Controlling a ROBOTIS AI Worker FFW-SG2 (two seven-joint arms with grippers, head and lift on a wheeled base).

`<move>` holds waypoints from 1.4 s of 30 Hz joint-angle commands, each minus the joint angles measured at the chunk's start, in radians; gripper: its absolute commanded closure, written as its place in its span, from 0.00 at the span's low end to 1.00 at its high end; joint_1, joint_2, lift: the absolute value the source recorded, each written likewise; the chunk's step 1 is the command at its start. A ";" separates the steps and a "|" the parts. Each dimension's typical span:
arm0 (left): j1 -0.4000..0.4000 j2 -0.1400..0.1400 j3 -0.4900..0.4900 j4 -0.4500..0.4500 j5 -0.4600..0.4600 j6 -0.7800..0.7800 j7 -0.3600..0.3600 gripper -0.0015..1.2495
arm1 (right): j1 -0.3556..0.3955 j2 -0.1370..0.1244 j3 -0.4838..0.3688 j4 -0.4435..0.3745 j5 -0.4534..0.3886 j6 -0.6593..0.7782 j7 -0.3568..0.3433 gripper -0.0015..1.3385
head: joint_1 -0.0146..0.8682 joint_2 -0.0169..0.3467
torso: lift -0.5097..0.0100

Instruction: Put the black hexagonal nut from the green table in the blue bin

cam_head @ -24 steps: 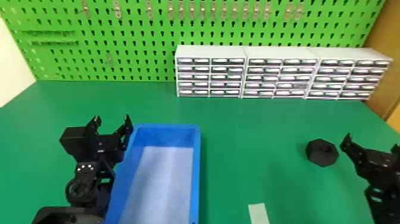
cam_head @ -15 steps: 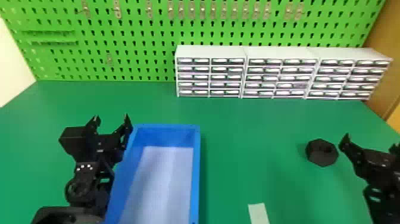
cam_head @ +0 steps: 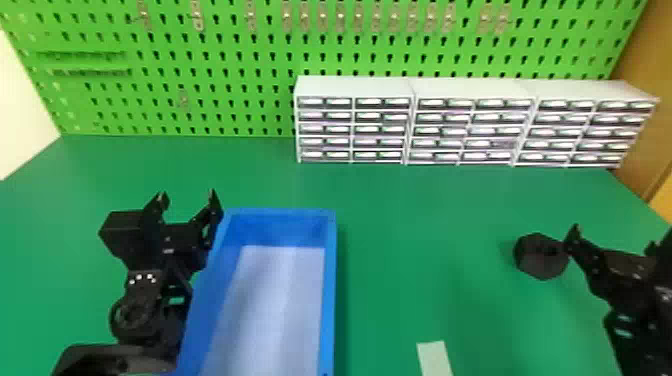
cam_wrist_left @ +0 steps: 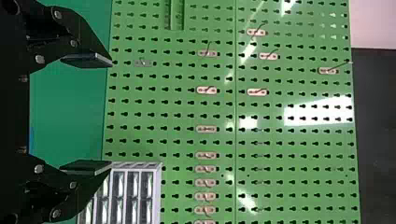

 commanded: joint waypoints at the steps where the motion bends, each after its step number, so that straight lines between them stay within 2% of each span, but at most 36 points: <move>1: -0.002 0.000 0.002 0.000 0.000 0.001 0.000 0.38 | 0.000 -0.019 0.022 -0.022 -0.004 0.063 0.002 0.12 | 0.76 0.20 | 0.80; 11: -0.002 0.002 0.008 0.000 -0.002 -0.001 0.000 0.38 | -0.011 -0.023 0.017 -0.073 -0.020 0.215 0.028 0.12 | 0.76 0.20 | 0.80; 18: -0.004 0.002 0.006 0.000 -0.002 -0.001 0.000 0.38 | -0.032 -0.025 0.005 -0.105 -0.035 0.378 0.045 0.12 | 0.76 0.20 | 0.80; 31: -0.001 0.000 -0.003 0.002 -0.003 -0.001 0.000 0.38 | -0.078 -0.057 -0.001 -0.140 -0.035 0.649 0.079 0.12 | 0.76 0.20 | 0.80; 42: -0.001 0.000 -0.006 0.002 -0.003 0.001 0.000 0.38 | -0.098 -0.077 0.003 -0.140 -0.043 0.744 0.099 0.12 | 0.76 0.20 | 0.80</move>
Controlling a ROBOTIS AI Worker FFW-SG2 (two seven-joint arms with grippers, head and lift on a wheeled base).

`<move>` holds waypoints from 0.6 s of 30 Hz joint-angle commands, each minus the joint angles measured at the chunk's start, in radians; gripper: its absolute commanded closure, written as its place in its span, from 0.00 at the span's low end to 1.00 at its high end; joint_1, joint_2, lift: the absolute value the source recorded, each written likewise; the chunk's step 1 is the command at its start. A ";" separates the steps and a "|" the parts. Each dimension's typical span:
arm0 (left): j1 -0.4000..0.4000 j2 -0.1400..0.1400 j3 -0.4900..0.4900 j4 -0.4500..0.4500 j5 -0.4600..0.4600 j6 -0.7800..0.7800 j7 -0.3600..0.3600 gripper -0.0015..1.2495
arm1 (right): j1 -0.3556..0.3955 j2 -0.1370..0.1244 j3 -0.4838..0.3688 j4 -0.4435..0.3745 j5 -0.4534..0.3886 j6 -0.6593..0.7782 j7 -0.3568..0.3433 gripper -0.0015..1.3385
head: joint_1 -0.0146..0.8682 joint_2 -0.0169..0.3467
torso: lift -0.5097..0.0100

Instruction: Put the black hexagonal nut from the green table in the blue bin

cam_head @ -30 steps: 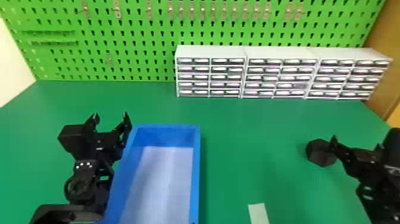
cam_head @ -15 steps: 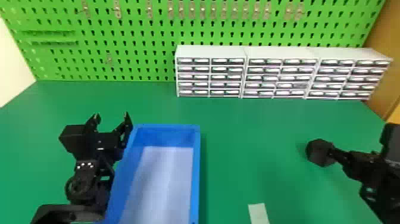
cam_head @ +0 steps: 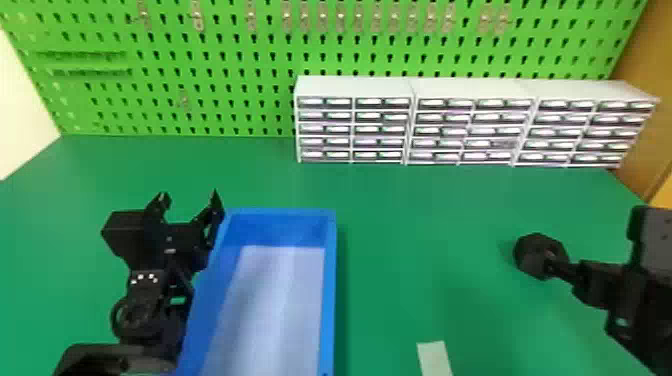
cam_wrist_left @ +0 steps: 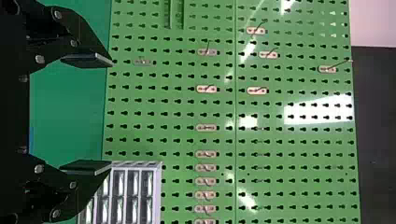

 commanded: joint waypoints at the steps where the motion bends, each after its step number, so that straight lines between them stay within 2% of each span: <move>1: 0.000 0.001 -0.001 0.000 0.001 0.000 0.000 0.38 | -0.009 -0.008 0.001 0.000 -0.001 0.040 0.007 0.12 | 0.76 0.20 | 0.80; 18: 0.000 0.000 -0.003 0.000 0.000 0.000 0.000 0.38 | -0.035 -0.037 0.007 0.000 -0.024 0.148 0.033 0.12 | 0.76 0.20 | 0.80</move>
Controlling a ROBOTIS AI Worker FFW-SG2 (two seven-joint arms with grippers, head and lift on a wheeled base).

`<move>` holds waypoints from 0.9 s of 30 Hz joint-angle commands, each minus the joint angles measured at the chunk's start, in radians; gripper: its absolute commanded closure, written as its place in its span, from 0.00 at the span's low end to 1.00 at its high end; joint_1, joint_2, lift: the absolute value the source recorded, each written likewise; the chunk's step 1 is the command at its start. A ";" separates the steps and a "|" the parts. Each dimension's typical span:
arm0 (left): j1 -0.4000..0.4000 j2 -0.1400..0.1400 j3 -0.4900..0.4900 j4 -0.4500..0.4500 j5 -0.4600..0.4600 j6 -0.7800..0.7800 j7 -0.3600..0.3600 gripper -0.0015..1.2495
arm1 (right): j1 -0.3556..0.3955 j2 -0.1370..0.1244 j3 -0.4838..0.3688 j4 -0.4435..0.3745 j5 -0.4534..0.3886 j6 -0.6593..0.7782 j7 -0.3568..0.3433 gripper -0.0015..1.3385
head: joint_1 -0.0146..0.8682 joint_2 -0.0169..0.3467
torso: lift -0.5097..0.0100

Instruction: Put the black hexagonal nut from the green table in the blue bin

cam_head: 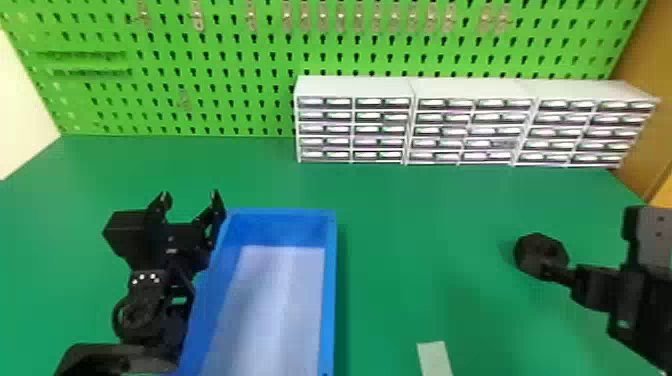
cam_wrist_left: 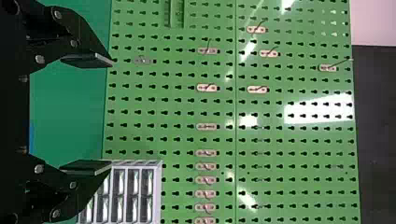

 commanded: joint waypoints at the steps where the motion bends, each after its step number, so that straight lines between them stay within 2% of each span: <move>1: 0.000 0.000 0.000 0.000 0.000 0.000 0.001 0.38 | -0.006 -0.006 0.002 0.001 -0.003 0.018 0.002 0.12 | 0.76 0.20 | 0.80; 8: 0.000 0.000 -0.002 0.002 0.000 0.000 0.000 0.38 | -0.020 -0.007 0.001 0.005 -0.001 0.028 0.002 0.12 | 0.76 0.20 | 0.80; 17: -0.002 0.001 -0.005 0.002 -0.002 0.000 0.001 0.38 | -0.052 -0.027 0.013 0.042 -0.003 0.068 0.003 0.12 | 0.76 0.20 | 0.80; 20: -0.002 0.000 -0.005 0.003 -0.002 0.000 0.001 0.38 | -0.069 -0.035 0.014 0.073 -0.018 0.074 0.005 0.12 | 0.76 0.20 | 0.80; 23: -0.002 0.000 -0.006 0.005 -0.003 0.000 0.001 0.38 | -0.086 -0.043 0.001 0.122 -0.086 0.073 0.008 0.12 | 0.76 0.20 | 0.80; 27: -0.002 0.000 -0.008 0.005 -0.005 0.000 0.001 0.38 | -0.109 -0.060 0.025 0.145 -0.070 0.073 0.006 0.12 | 0.76 0.20 | 0.80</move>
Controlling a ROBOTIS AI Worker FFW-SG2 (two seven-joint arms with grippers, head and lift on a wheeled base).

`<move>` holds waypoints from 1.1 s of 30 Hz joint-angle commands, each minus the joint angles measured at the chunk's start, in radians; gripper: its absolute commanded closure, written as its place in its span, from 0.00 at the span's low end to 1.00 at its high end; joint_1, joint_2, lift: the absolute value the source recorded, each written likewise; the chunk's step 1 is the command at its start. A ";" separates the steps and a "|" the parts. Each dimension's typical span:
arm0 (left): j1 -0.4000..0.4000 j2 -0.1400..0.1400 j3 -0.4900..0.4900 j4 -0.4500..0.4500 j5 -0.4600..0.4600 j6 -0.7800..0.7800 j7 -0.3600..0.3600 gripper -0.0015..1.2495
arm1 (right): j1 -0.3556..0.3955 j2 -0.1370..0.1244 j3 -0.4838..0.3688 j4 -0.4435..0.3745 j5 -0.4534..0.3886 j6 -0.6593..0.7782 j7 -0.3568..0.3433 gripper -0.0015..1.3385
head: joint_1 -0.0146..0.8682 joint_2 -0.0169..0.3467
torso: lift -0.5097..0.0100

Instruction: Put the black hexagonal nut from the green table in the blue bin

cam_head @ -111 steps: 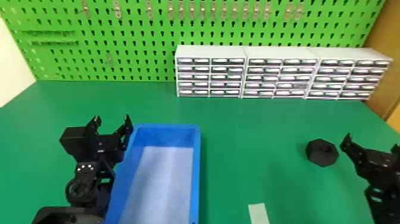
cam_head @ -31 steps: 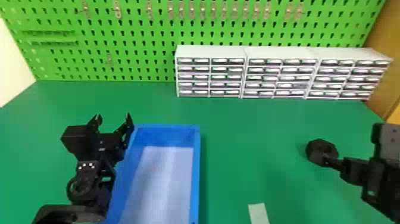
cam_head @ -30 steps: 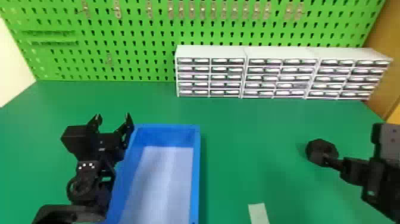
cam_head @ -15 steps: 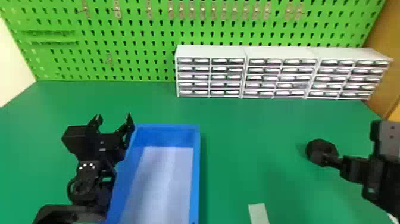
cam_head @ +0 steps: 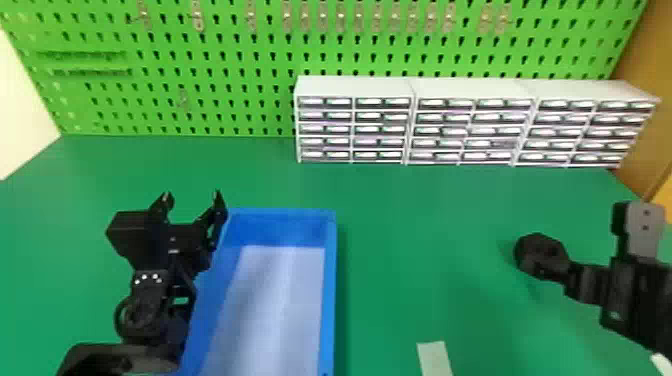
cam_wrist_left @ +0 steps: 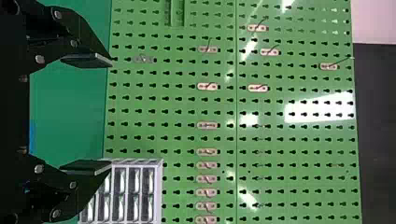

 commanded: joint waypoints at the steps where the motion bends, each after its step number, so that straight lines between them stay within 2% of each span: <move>1: 0.000 0.000 -0.001 0.000 -0.001 0.000 0.000 0.38 | -0.031 -0.018 0.021 0.040 -0.001 0.000 0.001 0.12 | 0.76 0.20 | 0.80; 8: 0.000 0.000 -0.001 0.000 -0.001 0.000 0.000 0.38 | -0.085 -0.030 0.031 0.104 0.011 -0.003 0.001 0.12 | 0.76 0.20 | 0.80; 14: -0.002 0.000 0.000 0.000 -0.002 0.000 0.000 0.38 | -0.138 -0.041 0.034 0.195 0.010 -0.023 0.003 0.12 | 0.76 0.20 | 0.80; 22: -0.003 0.001 0.002 0.000 -0.002 -0.002 0.000 0.38 | -0.218 -0.081 0.065 0.291 0.011 -0.015 0.017 0.12 | 0.76 0.20 | 0.80; 33: -0.006 0.001 0.002 0.000 -0.004 -0.002 0.000 0.38 | -0.309 -0.115 0.080 0.376 0.034 0.021 0.035 0.12 | 0.76 0.20 | 0.80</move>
